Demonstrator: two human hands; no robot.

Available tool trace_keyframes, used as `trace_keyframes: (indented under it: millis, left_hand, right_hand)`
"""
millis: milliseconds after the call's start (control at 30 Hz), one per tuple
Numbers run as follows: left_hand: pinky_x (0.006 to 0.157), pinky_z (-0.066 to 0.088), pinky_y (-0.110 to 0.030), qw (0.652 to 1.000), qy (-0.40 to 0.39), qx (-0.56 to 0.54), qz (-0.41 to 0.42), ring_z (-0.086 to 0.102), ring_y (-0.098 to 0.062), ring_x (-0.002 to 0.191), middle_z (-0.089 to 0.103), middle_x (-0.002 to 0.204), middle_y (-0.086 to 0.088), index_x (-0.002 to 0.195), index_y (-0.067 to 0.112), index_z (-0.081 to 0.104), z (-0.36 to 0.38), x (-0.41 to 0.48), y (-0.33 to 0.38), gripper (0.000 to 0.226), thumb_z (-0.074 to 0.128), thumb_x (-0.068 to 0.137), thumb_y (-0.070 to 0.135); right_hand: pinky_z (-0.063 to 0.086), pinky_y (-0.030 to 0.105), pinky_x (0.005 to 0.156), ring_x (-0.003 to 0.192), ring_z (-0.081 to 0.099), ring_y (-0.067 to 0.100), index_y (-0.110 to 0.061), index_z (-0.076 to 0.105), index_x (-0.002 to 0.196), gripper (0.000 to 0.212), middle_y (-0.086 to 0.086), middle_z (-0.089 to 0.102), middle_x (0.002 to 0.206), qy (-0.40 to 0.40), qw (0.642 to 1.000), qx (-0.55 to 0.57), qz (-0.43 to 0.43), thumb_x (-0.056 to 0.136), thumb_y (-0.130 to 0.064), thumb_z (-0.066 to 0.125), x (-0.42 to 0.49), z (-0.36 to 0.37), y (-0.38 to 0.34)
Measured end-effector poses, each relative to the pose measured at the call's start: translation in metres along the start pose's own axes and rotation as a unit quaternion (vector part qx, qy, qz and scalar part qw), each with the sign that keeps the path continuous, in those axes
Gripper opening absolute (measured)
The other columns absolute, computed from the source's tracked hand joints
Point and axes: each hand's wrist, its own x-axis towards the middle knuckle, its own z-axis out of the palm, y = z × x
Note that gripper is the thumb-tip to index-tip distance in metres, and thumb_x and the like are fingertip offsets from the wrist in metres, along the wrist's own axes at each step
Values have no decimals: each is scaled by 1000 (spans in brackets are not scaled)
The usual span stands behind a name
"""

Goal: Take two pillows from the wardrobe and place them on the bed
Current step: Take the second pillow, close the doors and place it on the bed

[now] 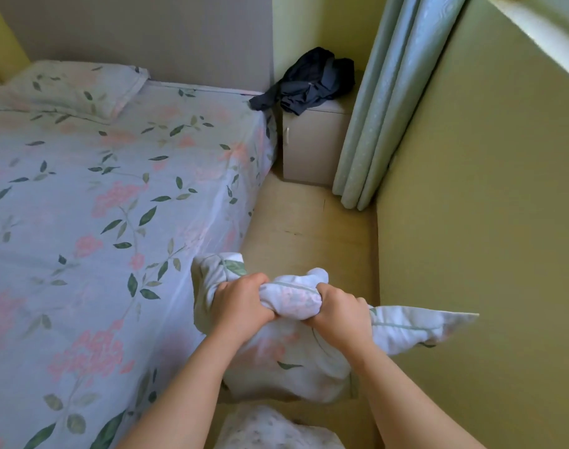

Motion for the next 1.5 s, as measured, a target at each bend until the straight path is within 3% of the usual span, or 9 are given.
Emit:
trace_keyframes:
  millis: [67, 200, 300, 867, 1067, 1167, 1233, 1333, 1500]
  left_hand:
    - [65, 40, -33, 1000, 10, 0, -17, 59, -35, 78, 67, 76, -8, 65, 17, 51, -1, 28, 0, 22, 65, 60, 33]
    - [61, 34, -31, 999, 37, -4, -37, 58, -36, 78, 66, 75, -9, 63, 22, 45, -8, 91, -4, 27, 70, 59, 30]
    - [62, 36, -31, 997, 53, -8, -48, 59, -37, 78, 67, 76, -10, 68, 17, 53, -19, 143, -11, 26, 74, 58, 29]
    - [54, 33, -29, 979, 100, -101, -147, 58, -38, 71, 47, 53, -1, 53, 20, 37, -92, 416, -36, 42, 78, 52, 21]
    - [56, 33, -28, 961, 160, -122, -189, 59, -39, 77, 65, 74, -13, 57, 18, 38, -112, 512, -34, 44, 81, 49, 18]
    - [52, 27, -28, 950, 165, -134, -231, 43, -37, 60, 47, 55, -7, 52, 16, 33, -127, 558, -29, 48, 80, 46, 14]
    - [52, 25, -28, 944, 157, -145, -251, 34, -26, 58, 41, 54, 0, 53, 13, 33, -140, 586, -26, 47, 78, 40, 18]
    - [59, 33, -28, 930, 172, -181, -268, 43, -23, 62, 52, 66, -2, 62, 13, 49, -166, 621, -29, 40, 70, 31, 25]
    - [60, 36, -29, 908, 219, -183, -307, 53, -23, 70, 61, 76, -7, 70, 10, 57, -200, 651, -53, 42, 78, 36, 24]
  right_hand:
    - [29, 35, 70, 82, 60, 32, -25, 22, 58, 39, 2, 64, 73, -3, 1000, -1, -12, 80, -36, 52, 33, -5, -1]
    - [28, 35, 69, 74, 56, 30, -25, 23, 57, 38, -4, 52, 65, -12, 999, -2, -34, 79, -35, 52, 105, -15, -11]
    - [26, 34, 69, 77, 57, 30, -25, 24, 58, 38, -1, 58, 69, -17, 999, -7, -50, 78, -36, 54, 163, -19, -23]
    - [23, 33, 69, 83, 61, 28, -25, 37, 72, 26, 0, 68, 81, -3, 988, -45, -147, 78, -41, 57, 460, -62, -104]
    - [25, 31, 72, 89, 61, 28, -30, 46, 75, 16, 1, 70, 87, -15, 975, -27, -220, 77, -38, 60, 572, -86, -128]
    - [24, 31, 72, 89, 61, 30, -25, 55, 86, 17, 2, 71, 88, -33, 965, -31, -258, 76, -38, 61, 627, -104, -141]
    - [25, 32, 72, 86, 61, 31, -25, 50, 74, 16, 4, 70, 85, -42, 957, -31, -287, 75, -36, 62, 662, -114, -150]
    - [25, 31, 69, 82, 60, 34, -25, 27, 58, 42, 6, 68, 81, -53, 941, -61, -330, 72, -33, 65, 709, -124, -176]
    - [25, 32, 72, 88, 60, 33, -17, 54, 88, 25, 7, 69, 91, -87, 907, -64, -406, 72, -32, 67, 763, -119, -230]
